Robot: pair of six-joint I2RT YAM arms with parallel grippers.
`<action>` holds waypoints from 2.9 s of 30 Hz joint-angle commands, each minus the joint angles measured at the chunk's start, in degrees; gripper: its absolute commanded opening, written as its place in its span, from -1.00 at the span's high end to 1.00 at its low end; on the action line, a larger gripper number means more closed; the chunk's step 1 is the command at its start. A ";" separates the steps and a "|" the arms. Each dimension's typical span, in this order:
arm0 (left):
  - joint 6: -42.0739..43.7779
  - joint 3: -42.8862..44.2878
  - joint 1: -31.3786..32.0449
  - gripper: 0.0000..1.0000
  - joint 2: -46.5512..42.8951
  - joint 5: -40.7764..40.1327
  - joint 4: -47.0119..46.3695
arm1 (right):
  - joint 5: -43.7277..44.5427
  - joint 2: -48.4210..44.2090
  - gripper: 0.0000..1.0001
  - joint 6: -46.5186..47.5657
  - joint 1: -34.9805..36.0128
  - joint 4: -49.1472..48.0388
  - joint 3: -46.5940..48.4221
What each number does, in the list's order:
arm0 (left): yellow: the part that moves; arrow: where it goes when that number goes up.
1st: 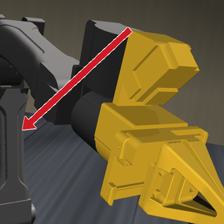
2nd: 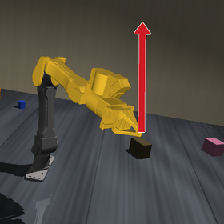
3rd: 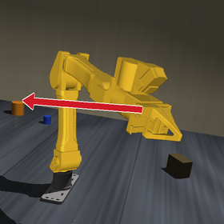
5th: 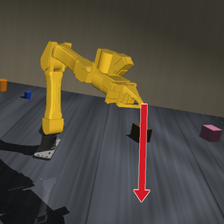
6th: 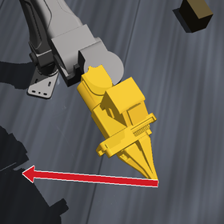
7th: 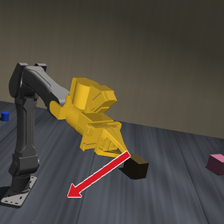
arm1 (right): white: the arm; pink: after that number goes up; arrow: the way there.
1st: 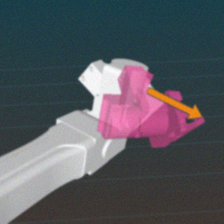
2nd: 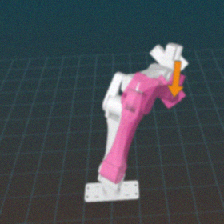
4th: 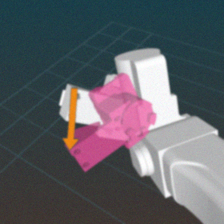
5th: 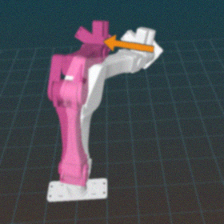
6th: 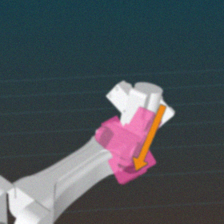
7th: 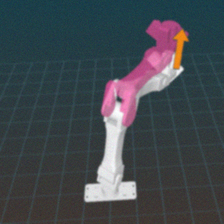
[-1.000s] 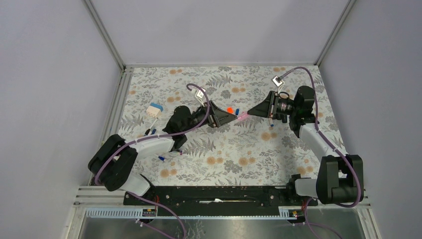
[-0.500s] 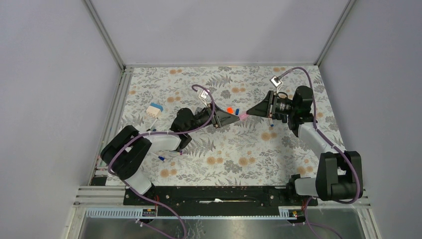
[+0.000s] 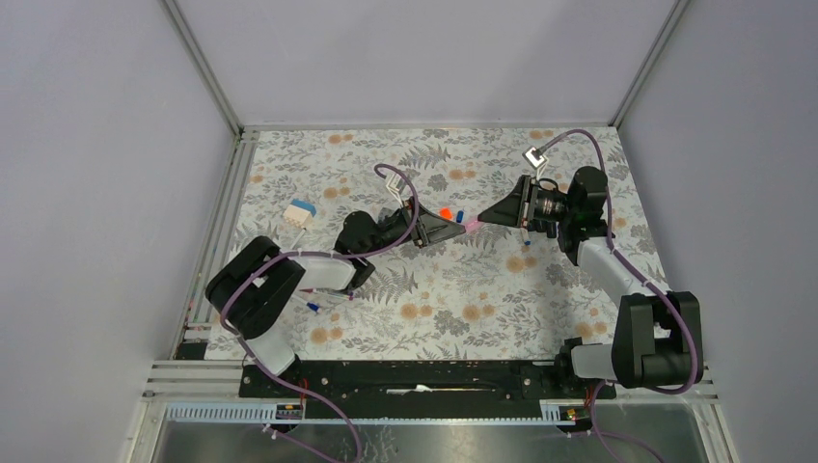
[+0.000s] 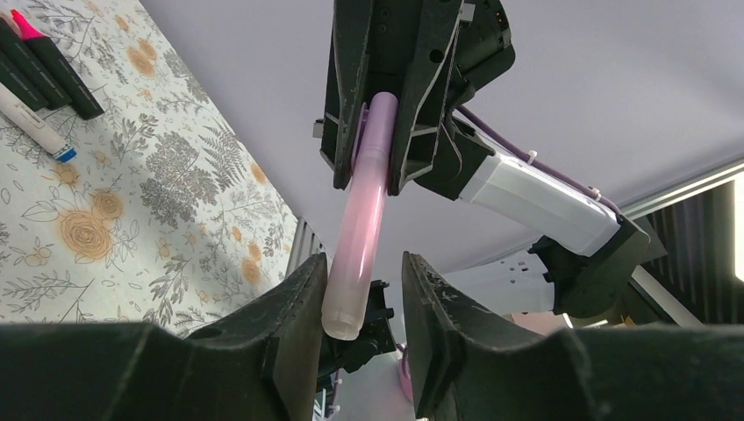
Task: Open the pen caps
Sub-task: Open the pen cap from the pen, then place the pen cap at the center of the board.
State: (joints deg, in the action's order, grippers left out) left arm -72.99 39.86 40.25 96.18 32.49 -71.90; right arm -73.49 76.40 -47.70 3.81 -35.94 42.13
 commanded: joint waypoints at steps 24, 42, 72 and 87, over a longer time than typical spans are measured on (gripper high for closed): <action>-11.55 6.45 0.52 0.99 4.18 9.52 -17.36 | -3.13 -2.61 1.00 5.24 0.43 -13.01 -4.57; -14.62 -0.60 -4.32 1.00 2.40 21.26 -18.72 | -6.28 -1.81 1.00 -6.39 -11.77 -25.00 2.14; 34.79 -6.06 -8.61 1.00 -22.31 3.23 34.99 | 30.64 14.42 0.81 59.10 -2.37 49.61 13.76; 37.13 -7.19 -8.61 1.00 -22.47 1.63 35.95 | 41.50 31.98 0.66 62.42 3.59 57.05 27.93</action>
State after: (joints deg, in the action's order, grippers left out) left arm -37.41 32.69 31.81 75.02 34.87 -33.34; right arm -34.74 106.56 13.08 5.37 18.41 66.67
